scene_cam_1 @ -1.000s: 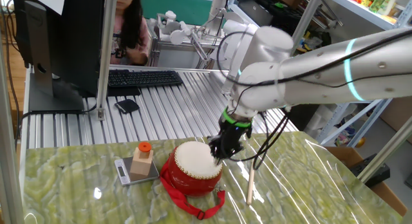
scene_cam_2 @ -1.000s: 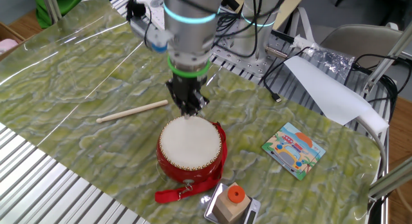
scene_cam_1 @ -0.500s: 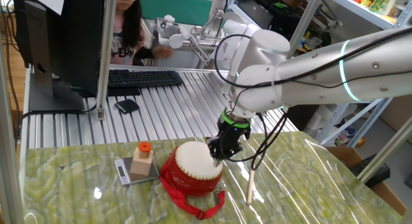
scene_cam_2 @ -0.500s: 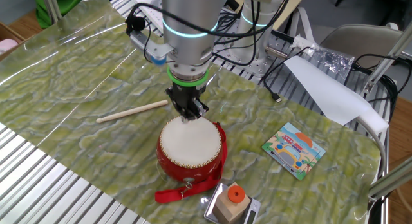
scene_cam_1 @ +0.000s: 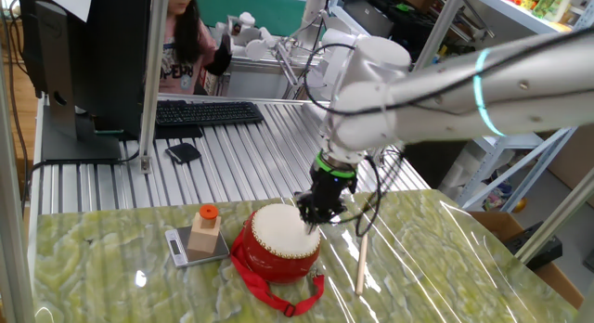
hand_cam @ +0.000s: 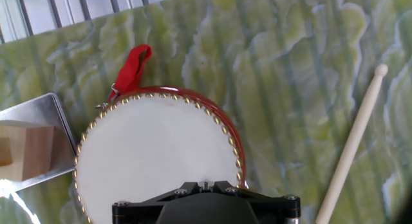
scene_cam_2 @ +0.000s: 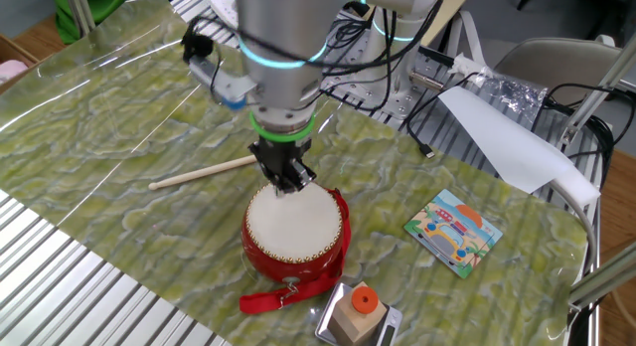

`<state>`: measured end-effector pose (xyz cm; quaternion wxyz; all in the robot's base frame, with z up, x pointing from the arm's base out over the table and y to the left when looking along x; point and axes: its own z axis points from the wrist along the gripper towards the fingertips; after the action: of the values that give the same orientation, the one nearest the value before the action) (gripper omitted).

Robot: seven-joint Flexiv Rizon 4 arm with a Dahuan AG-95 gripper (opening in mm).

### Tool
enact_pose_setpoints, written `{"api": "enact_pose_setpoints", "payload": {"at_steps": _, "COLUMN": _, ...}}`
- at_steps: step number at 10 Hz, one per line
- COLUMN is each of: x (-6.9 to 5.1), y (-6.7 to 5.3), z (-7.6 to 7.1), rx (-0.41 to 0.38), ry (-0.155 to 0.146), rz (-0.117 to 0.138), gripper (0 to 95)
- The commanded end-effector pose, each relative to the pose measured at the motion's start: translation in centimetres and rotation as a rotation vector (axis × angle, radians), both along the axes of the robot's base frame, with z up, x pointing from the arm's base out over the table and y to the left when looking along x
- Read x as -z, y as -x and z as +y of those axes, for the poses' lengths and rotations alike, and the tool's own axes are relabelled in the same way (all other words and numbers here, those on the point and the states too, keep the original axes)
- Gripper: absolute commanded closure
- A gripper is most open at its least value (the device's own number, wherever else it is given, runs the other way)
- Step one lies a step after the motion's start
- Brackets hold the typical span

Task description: Play the drum

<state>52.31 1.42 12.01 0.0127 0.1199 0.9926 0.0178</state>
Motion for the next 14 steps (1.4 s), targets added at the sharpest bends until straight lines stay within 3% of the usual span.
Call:
{"api": "enact_pose_setpoints", "payload": {"at_steps": 1, "x": -3.3, "y": 1.0, "z": 0.3, "rx": 0.014, "ry": -0.092, "rz": -0.046, "gripper": 95.0}}
{"api": "enact_pose_setpoints", "payload": {"at_steps": 2, "x": -3.0, "y": 1.1, "z": 0.5, "rx": 0.123, "ry": -0.186, "rz": -0.036, "gripper": 95.0}}
{"api": "enact_pose_setpoints", "payload": {"at_steps": 3, "x": -2.8, "y": 1.2, "z": 0.6, "rx": 0.233, "ry": -0.197, "rz": -0.022, "gripper": 95.0}}
{"api": "enact_pose_setpoints", "payload": {"at_steps": 4, "x": -2.5, "y": 1.3, "z": 0.8, "rx": 0.183, "ry": -0.204, "rz": -0.026, "gripper": 95.0}}
{"api": "enact_pose_setpoints", "payload": {"at_steps": 6, "x": -2.0, "y": 1.4, "z": 0.9, "rx": 0.222, "ry": -0.204, "rz": -0.025, "gripper": 95.0}}
{"api": "enact_pose_setpoints", "payload": {"at_steps": 9, "x": -3.2, "y": 1.7, "z": 1.3, "rx": 0.209, "ry": -0.199, "rz": -0.004, "gripper": 95.0}}
{"api": "enact_pose_setpoints", "payload": {"at_steps": 11, "x": -3.9, "y": 1.9, "z": 1.6, "rx": 0.202, "ry": -0.203, "rz": -0.009, "gripper": 95.0}}
{"api": "enact_pose_setpoints", "payload": {"at_steps": 14, "x": -4.0, "y": 2.0, "z": 1.7, "rx": 0.157, "ry": -0.199, "rz": -0.016, "gripper": 95.0}}
